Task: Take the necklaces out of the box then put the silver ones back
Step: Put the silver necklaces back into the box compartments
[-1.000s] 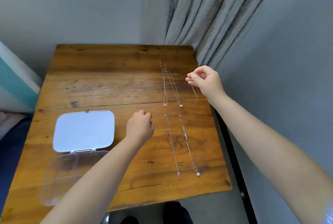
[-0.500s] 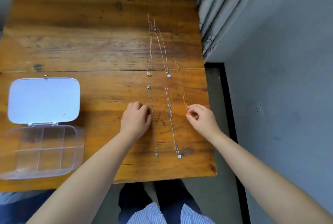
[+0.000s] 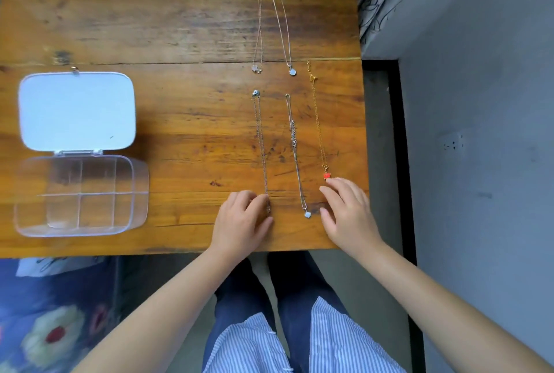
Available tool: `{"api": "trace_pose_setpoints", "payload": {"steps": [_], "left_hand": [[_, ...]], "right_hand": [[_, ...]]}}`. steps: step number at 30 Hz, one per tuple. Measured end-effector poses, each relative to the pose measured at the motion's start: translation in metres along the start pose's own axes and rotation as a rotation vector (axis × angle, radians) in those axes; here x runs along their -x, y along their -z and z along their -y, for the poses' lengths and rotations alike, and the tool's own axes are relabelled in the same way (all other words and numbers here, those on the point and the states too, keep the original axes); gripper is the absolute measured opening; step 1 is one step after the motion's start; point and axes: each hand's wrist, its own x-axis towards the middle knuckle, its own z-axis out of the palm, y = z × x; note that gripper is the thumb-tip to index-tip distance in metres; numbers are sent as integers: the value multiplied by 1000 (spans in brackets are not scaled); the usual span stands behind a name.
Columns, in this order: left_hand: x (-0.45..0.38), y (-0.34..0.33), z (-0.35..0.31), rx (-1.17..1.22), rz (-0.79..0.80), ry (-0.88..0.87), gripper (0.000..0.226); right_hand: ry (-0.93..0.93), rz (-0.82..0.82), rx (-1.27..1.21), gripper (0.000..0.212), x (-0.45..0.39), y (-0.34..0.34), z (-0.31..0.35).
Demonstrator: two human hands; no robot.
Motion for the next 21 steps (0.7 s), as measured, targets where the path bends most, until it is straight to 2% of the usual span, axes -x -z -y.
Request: {"api": "trace_pose_setpoints", "payload": {"steps": [4,8,11,16,21], "left_hand": [[8,-5,-9,52,-55,117,40],[7,-5,-15,103,-73,141,31],[7,-7,-16,113,-97,127,25],[1,-1,-18,48,-89,77,14],[-2,0,-15,-46,-24,44,19]], "right_hand": [[4,30,-37,33,19,-8,18],[-66,50,-98,33,18,-16,30],[-133,39,-141,31,9,-19,35],[-143,52,-156,18,2,-21,44],[-183,43,-94,21,4,-24,51]]}}
